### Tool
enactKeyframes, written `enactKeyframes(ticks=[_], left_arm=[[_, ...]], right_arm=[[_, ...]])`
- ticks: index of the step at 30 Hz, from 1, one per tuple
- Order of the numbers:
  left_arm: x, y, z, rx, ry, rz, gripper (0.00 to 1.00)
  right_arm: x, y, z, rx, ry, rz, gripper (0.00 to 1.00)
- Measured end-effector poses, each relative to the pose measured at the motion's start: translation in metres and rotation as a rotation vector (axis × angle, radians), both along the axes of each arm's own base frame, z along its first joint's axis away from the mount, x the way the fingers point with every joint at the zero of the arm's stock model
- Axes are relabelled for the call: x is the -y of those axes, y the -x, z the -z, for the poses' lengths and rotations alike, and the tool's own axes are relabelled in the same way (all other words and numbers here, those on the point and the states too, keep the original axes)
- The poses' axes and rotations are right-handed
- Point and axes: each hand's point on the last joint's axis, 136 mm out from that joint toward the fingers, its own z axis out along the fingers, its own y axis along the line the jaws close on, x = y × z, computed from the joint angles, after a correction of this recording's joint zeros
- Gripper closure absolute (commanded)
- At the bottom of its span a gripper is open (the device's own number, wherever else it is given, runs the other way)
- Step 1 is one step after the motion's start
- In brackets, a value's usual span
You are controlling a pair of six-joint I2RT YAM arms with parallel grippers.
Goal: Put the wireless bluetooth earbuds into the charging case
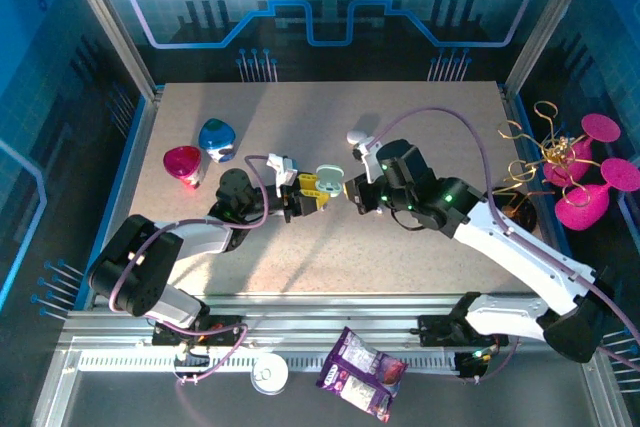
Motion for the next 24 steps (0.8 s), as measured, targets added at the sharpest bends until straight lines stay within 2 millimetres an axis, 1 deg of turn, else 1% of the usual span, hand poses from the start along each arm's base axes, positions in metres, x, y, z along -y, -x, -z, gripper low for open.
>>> enactKeyframes(ticks=[4, 6, 9, 16, 24], left_arm=[[0.001, 0.001, 0.0, 0.01, -0.003, 0.003, 0.66], [0.001, 0.001, 0.0, 0.021, -0.007, 0.004, 0.66], [0.002, 0.003, 0.0, 0.027, -0.011, 0.007, 0.66], [0.001, 0.006, -0.008, 0.046, -0.002, 0.007, 0.66], [0.0, 0.008, -0.013, 0.053, 0.002, 0.007, 0.66]], right_arm=[[-0.018, 0.004, -0.007, 0.033, -0.019, -0.056, 0.9], [-0.024, 0.001, -0.007, 0.04, -0.026, -0.064, 0.9], [-0.03, -0.003, -0.005, 0.043, -0.024, -0.063, 0.91], [-0.025, -0.011, 0.0, 0.082, 0.029, -0.043, 0.91], [-0.018, -0.014, 0.004, 0.106, 0.081, -0.031, 0.91]])
